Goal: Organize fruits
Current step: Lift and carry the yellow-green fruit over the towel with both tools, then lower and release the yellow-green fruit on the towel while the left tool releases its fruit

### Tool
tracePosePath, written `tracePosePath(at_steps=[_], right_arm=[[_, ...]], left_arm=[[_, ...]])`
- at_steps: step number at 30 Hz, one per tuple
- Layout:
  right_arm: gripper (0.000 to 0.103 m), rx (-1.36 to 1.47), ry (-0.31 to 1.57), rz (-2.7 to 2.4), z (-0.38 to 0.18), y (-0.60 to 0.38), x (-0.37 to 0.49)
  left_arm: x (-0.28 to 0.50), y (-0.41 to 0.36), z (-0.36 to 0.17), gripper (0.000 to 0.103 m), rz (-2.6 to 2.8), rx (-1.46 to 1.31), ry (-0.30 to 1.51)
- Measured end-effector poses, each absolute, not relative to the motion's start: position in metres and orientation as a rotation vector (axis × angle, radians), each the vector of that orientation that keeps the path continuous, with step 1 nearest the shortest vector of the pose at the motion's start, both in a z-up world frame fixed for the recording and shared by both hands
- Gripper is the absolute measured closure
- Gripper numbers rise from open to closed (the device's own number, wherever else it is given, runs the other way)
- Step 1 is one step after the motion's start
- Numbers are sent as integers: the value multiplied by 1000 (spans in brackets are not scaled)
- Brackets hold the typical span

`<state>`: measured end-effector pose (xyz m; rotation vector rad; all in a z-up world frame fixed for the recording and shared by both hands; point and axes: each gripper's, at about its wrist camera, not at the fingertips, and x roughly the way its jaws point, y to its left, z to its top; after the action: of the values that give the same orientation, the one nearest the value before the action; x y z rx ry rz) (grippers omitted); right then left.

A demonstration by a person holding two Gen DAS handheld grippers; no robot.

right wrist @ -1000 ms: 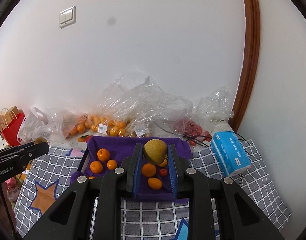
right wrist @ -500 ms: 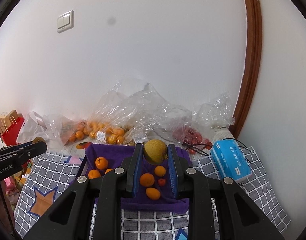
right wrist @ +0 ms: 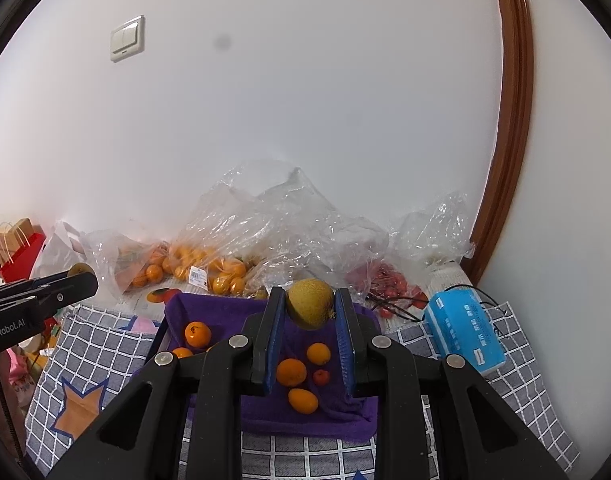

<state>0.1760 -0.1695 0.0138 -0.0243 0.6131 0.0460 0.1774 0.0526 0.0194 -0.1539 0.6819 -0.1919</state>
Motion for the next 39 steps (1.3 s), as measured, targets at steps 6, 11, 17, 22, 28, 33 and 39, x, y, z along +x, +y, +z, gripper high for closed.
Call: tracePosePath(at_steps=[6, 11, 17, 22, 28, 33, 39], right_arm=[[78, -26, 626, 38, 8, -173, 187], [78, -21, 631, 30, 4, -175, 196], [78, -50, 639, 24, 1, -177, 208], [78, -52, 648, 15, -5, -181, 218], [78, -53, 672, 16, -17, -182, 230], [78, -48, 690, 18, -27, -183, 240], [78, -45, 717, 25, -42, -183, 250]], left_arm=[[186, 52, 16, 78, -190, -152, 684], [194, 53, 14, 78, -189, -150, 687], [206, 54, 9, 78, -187, -158, 699], [218, 55, 0, 78, -185, -163, 717], [234, 54, -12, 78, -184, -166, 745], [244, 53, -21, 78, -185, -167, 763], [256, 51, -34, 78, -187, -169, 791]])
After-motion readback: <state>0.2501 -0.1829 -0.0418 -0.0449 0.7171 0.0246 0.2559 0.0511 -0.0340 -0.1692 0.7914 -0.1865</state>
